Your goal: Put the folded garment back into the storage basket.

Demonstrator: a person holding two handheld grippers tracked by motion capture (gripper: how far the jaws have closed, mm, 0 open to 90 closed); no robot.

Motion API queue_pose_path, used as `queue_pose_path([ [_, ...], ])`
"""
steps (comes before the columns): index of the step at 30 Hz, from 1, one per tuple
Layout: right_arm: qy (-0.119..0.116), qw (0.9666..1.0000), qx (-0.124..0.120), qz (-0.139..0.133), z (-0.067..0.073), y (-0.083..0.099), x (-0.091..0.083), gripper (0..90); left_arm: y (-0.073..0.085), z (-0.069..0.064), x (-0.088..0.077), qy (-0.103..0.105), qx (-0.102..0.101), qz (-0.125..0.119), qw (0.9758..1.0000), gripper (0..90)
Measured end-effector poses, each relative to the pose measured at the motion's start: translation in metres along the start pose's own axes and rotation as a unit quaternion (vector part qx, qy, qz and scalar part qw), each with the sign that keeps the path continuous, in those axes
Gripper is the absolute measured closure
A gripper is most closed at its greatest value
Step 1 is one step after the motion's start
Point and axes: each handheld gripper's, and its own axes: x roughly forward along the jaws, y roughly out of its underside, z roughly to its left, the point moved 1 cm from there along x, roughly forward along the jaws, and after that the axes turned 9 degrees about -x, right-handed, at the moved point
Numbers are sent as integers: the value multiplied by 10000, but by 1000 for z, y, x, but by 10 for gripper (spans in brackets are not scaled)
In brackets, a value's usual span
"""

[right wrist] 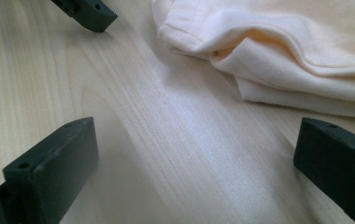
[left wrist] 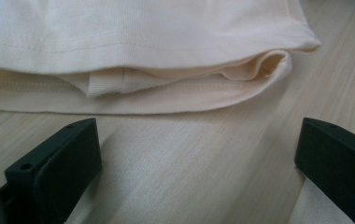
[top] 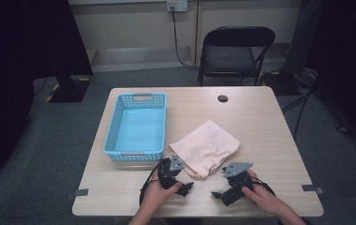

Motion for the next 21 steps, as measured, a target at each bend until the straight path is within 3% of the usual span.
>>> queue_pose_path([
  [5, 1, 10000, 0, 0, 0, 0, 0, 0, -4, -1, 0, -27, -27, 132, 9999, 10],
  [9, 0, 10000, 0, 0, 0, 0, 0, 0, -9, -4, 0, 71, -163, 240, 9996, 28],
  [21, 1, 10000, 1, 1, 0, 0, 0, 0, -32, -9, -9, 119, -185, 374, 9991, 58],
])
